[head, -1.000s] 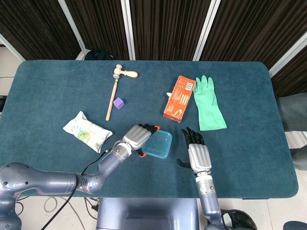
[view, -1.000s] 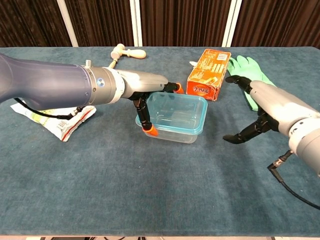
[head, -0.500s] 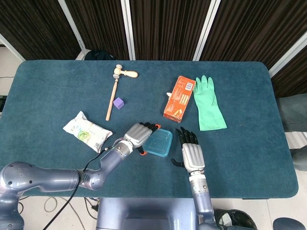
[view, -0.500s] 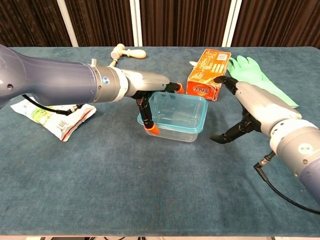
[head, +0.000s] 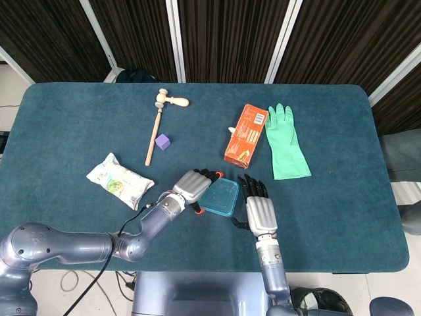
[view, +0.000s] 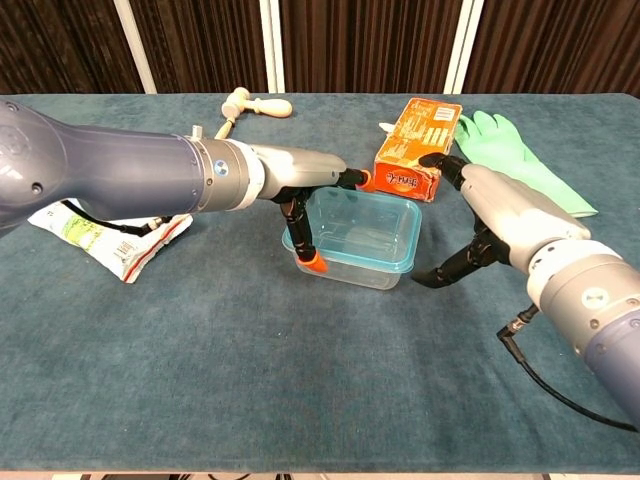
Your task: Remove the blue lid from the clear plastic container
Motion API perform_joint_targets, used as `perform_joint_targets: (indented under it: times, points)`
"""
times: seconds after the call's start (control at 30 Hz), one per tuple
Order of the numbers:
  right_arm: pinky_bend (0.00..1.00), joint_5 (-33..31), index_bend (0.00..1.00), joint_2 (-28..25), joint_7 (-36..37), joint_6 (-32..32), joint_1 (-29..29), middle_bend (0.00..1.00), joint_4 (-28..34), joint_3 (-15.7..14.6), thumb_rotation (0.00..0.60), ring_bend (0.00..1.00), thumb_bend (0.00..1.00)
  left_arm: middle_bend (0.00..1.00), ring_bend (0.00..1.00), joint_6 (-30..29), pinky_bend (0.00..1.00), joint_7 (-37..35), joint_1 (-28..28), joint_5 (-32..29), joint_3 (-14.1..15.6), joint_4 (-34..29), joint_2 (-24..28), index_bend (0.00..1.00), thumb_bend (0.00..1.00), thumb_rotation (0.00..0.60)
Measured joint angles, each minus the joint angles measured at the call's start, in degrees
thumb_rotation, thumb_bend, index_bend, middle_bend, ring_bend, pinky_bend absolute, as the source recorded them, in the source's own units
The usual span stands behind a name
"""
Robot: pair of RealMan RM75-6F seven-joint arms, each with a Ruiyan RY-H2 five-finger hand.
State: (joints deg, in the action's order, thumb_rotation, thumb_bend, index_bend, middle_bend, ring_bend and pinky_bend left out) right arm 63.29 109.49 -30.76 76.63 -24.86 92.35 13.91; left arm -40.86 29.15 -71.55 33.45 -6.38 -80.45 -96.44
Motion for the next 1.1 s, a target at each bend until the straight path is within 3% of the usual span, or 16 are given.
perform_joint_targets:
  times: [1.1]
  points:
    - [0.00,-1.78,0.00,1.60,-0.34,0.90,-0.14,0.00,-0.15,0.09,0.600,0.00,0.24,0.24,0.15,-0.76,0.31,-2.47,1.58,2.90,-0.30,0.31,-1.11,0.09,0.30,0.600]
